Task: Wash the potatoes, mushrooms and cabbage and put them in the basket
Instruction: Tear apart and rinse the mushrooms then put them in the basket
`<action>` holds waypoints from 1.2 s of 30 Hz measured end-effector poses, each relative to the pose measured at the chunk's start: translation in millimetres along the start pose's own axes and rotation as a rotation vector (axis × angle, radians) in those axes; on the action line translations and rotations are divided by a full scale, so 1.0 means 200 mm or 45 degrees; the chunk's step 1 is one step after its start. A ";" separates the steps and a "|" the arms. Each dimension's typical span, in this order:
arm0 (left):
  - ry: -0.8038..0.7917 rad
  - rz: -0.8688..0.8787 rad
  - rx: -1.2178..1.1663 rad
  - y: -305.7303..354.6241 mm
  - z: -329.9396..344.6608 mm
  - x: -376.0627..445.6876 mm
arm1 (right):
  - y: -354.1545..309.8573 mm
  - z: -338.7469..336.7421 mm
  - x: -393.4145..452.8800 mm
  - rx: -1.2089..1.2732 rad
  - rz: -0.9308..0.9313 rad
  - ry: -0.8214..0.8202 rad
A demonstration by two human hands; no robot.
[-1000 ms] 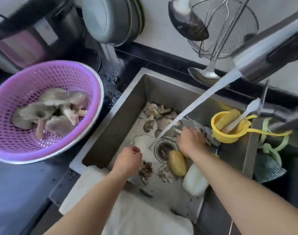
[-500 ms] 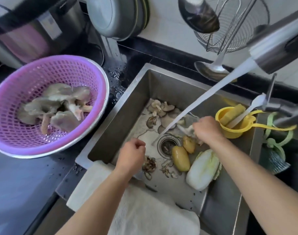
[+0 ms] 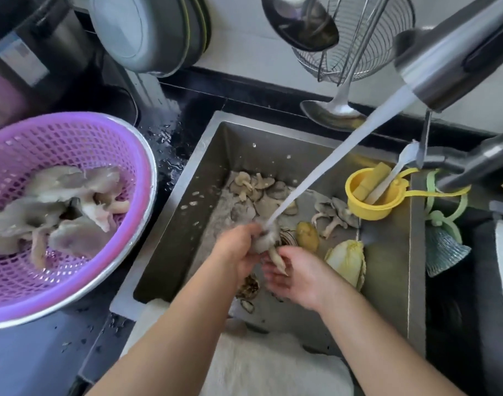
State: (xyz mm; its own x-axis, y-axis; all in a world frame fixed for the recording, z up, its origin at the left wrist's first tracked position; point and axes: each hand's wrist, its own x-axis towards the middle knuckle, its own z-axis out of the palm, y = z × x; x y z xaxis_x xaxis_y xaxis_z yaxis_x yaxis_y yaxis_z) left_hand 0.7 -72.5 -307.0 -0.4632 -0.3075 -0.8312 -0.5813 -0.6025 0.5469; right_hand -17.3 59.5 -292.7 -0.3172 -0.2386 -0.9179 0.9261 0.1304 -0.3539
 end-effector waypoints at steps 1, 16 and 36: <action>0.047 -0.005 0.034 -0.01 -0.02 0.04 | -0.01 0.00 0.02 -0.205 -0.096 0.151; -0.078 0.175 -0.183 -0.08 -0.03 0.04 | -0.01 0.36 0.25 0.484 -0.133 0.256; -0.032 -0.115 0.021 -0.11 -0.04 0.11 | -0.27 -0.44 0.65 -0.575 -0.421 0.928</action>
State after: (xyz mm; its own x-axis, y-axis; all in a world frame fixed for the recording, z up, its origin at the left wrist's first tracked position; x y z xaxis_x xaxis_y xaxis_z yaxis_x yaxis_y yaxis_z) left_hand 8.5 -72.7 -338.1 -0.4246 -0.2338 -0.8747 -0.6323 -0.6148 0.4713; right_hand -126.2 105.8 -409.7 -0.7439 0.3148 -0.5895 0.6462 0.5640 -0.5142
